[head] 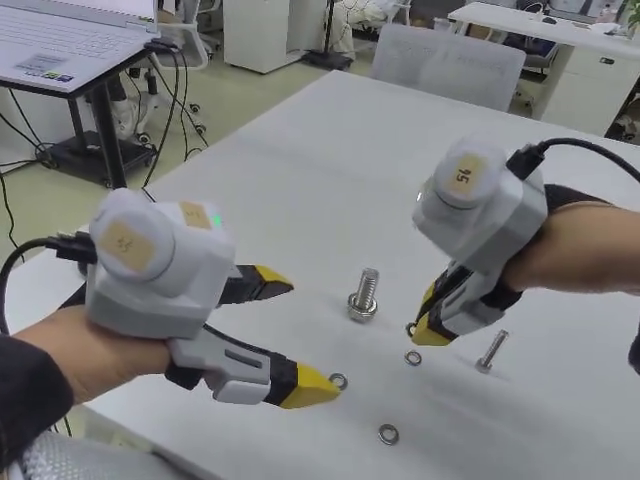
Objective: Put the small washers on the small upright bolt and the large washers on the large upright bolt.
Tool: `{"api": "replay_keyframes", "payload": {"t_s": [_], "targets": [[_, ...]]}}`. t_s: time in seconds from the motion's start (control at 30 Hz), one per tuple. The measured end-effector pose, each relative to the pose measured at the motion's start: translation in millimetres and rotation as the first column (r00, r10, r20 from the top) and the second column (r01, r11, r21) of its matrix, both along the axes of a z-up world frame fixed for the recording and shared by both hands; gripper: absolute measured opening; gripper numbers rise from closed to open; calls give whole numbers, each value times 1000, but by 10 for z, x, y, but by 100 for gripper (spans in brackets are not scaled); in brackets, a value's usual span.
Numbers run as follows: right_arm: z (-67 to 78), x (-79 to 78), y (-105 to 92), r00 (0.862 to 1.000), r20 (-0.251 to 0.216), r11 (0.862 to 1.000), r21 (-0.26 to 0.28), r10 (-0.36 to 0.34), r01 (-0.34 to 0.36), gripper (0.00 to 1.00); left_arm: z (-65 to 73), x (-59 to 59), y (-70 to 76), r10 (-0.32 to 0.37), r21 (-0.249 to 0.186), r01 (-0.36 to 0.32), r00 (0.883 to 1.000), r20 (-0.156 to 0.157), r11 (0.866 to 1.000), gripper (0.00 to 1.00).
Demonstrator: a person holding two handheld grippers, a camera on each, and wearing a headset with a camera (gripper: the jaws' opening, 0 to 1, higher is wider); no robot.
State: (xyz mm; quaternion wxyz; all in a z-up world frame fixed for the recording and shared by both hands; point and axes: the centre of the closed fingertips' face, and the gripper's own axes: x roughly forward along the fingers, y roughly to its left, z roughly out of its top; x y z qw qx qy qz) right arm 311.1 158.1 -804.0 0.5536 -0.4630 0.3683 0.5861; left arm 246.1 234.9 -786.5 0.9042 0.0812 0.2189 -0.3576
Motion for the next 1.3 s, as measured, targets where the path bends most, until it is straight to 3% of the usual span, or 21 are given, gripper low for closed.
{"api": "replay_keyframes", "payload": {"t_s": [0.27,0.67,0.97,1.3], "targets": [[188,87,-204,998,23,998,20,-56,55,13,-7,-20,-52,-26,-4,26,1000,-5,1000,71],[340,214,-505,989,49,990,26,-140,138,13,-3,-60,-113,-60,-16,60,998,-5,998,71],[354,313,-715,980,53,981,18,-192,191,13,-7,-119,-147,-81,-19,81,997,-10,997,71],[229,377,-819,976,36,977,-5,-214,214,13,-8,-141,-155,-93,-22,93,996,-16,995,71]]}}
